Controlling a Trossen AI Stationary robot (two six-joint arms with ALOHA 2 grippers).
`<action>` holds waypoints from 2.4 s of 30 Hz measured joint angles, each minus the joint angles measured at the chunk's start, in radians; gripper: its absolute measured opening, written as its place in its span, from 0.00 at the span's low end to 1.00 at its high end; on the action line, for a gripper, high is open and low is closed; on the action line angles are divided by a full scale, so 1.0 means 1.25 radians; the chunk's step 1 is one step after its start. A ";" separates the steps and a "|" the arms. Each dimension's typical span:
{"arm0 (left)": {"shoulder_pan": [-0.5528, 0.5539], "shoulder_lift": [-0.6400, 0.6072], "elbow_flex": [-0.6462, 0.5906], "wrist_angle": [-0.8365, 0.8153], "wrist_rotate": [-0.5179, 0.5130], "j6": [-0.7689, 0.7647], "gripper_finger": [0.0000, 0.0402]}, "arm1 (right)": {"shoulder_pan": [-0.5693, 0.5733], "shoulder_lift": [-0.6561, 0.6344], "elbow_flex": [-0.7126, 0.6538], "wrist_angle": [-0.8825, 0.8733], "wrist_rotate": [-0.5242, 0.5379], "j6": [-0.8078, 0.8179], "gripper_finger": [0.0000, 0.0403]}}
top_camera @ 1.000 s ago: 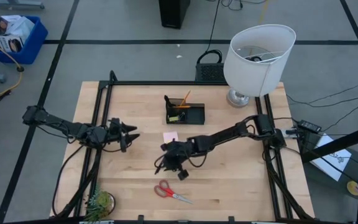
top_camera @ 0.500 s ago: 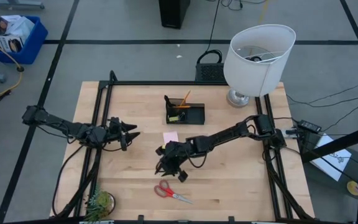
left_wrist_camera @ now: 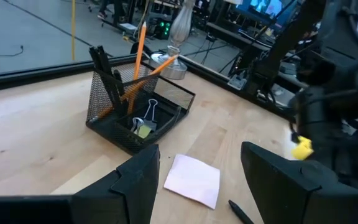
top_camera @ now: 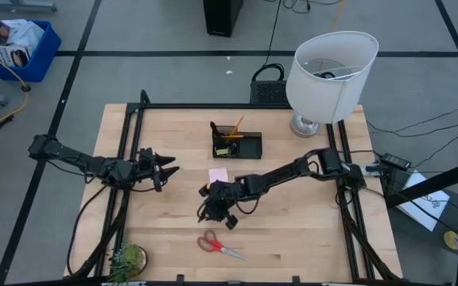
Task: Pick and place office supplies into organizer
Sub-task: Put the black pen into the desk organizer
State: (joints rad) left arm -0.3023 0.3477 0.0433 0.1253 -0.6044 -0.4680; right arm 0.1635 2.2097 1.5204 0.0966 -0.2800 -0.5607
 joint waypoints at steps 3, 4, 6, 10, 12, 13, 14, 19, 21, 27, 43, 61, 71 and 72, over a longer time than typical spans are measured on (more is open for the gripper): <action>0.000 0.000 0.000 0.000 0.000 0.002 0.57 | 0.000 -0.001 0.014 0.003 0.011 -0.014 0.30; 0.000 0.000 0.000 0.000 0.000 0.002 0.57 | -0.003 -0.002 0.019 -0.005 0.010 -0.014 0.30; 0.000 0.000 0.000 0.000 0.000 0.002 0.57 | -0.006 -0.001 0.035 -0.039 0.011 -0.015 0.29; 0.000 0.000 0.000 0.000 -0.004 0.001 0.57 | -0.005 0.007 0.062 -0.064 -0.004 -0.035 0.29; 0.000 0.000 0.000 0.000 -0.006 0.001 0.57 | -0.004 0.012 0.073 -0.080 -0.009 -0.033 0.29; 0.000 0.000 0.000 0.000 -0.007 0.001 0.57 | -0.004 0.022 0.081 -0.084 -0.012 -0.031 0.29; 0.000 0.000 0.000 -0.001 -0.007 0.001 0.57 | -0.005 0.037 0.101 -0.085 -0.010 -0.035 0.29; 0.000 0.000 0.000 -0.002 -0.008 0.001 0.57 | -0.010 0.079 0.203 -0.195 0.010 -0.068 0.29; 0.000 -0.001 0.000 0.000 -0.008 -0.003 0.57 | -0.011 0.081 0.213 -0.204 0.009 -0.054 0.29; 0.000 -0.001 0.000 -0.009 0.021 -0.005 0.57 | -0.009 0.082 0.211 -0.244 -0.010 -0.046 0.29; 0.000 -0.001 0.000 -0.020 0.025 -0.025 0.57 | -0.007 0.135 0.212 -0.227 -0.043 -0.042 0.29; 0.000 -0.001 0.000 -0.020 0.022 -0.026 0.57 | -0.040 0.138 0.197 -0.225 -0.098 -0.016 0.04; 0.000 -0.001 0.000 -0.020 0.023 -0.028 0.57 | -0.046 0.139 0.195 -0.085 -0.083 0.078 0.07; 0.000 -0.001 0.000 -0.020 0.023 -0.028 0.57 | -0.048 0.139 0.195 -0.073 -0.083 0.085 0.06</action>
State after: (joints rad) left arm -0.3023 0.3470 0.0433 0.1007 -0.5762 -0.5035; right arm 0.1029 2.3833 1.7641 0.0051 -0.3837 -0.4544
